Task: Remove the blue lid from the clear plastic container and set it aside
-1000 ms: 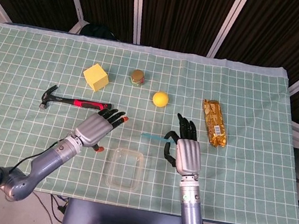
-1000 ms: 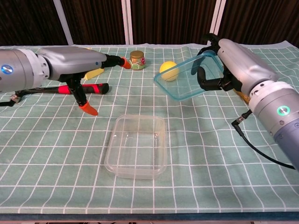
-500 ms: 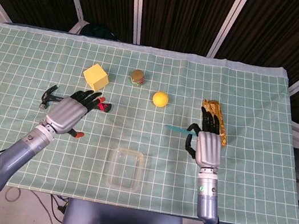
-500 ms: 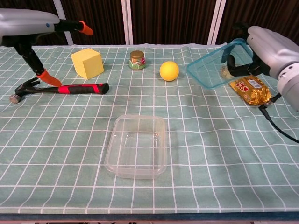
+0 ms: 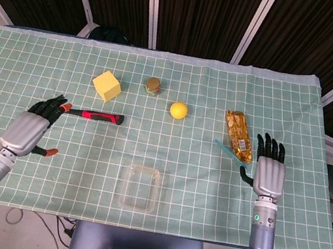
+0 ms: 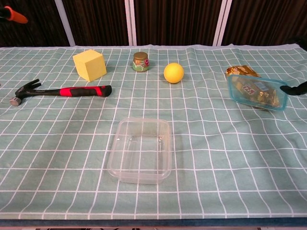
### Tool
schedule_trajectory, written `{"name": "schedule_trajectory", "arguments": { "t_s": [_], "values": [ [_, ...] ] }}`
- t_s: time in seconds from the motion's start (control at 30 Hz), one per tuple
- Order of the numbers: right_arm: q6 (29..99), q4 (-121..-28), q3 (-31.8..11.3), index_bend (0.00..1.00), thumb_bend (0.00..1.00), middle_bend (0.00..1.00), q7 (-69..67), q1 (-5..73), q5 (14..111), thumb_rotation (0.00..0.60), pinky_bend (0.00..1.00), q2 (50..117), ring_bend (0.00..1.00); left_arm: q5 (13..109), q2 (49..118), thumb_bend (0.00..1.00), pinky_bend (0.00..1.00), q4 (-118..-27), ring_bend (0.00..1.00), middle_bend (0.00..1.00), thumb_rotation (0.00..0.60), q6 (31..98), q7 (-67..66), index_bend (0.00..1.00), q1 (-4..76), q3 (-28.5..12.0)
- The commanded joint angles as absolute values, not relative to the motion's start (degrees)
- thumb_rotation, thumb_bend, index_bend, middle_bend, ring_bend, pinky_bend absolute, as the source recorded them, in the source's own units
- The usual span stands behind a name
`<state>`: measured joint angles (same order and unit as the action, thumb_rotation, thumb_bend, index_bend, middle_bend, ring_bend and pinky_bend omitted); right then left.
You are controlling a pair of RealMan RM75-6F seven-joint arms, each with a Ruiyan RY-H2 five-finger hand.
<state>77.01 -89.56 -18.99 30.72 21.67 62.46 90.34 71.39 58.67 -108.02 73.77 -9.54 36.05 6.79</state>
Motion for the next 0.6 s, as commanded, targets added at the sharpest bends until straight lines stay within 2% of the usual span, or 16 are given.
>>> {"name": "schedule_trajectory", "arguments": {
  "t_s": [0.03,0.43,0.6],
  "values": [
    [78.5,-92.7,-17.6,0.0,0.36,0.0,29.6,19.5,63.2,0.6,0.0,87.4,0.0,74.4,57.0,0.0,0.11,-107.4,0.0,0.0,0.6,77.4,-6.6,0.0,32.2,8.7],
    [81.3,-102.5,-9.1,0.0,0.36,0.0,19.6,11.1,72.5,0.6,0.0,73.1,0.0,85.3,56.1,0.0,0.06,-97.4,0.0,0.0,0.6,91.4,1.5,0.0,16.2,15.6],
    [83.5,-101.9,-4.9,0.0,0.29,0.0,14.5,7.8,78.8,0.6,0.0,68.7,0.0,86.7,57.6,0.0,0.03,-91.9,0.0,0.0,0.6,95.8,3.7,0.0,10.2,17.1]
  ]
}}
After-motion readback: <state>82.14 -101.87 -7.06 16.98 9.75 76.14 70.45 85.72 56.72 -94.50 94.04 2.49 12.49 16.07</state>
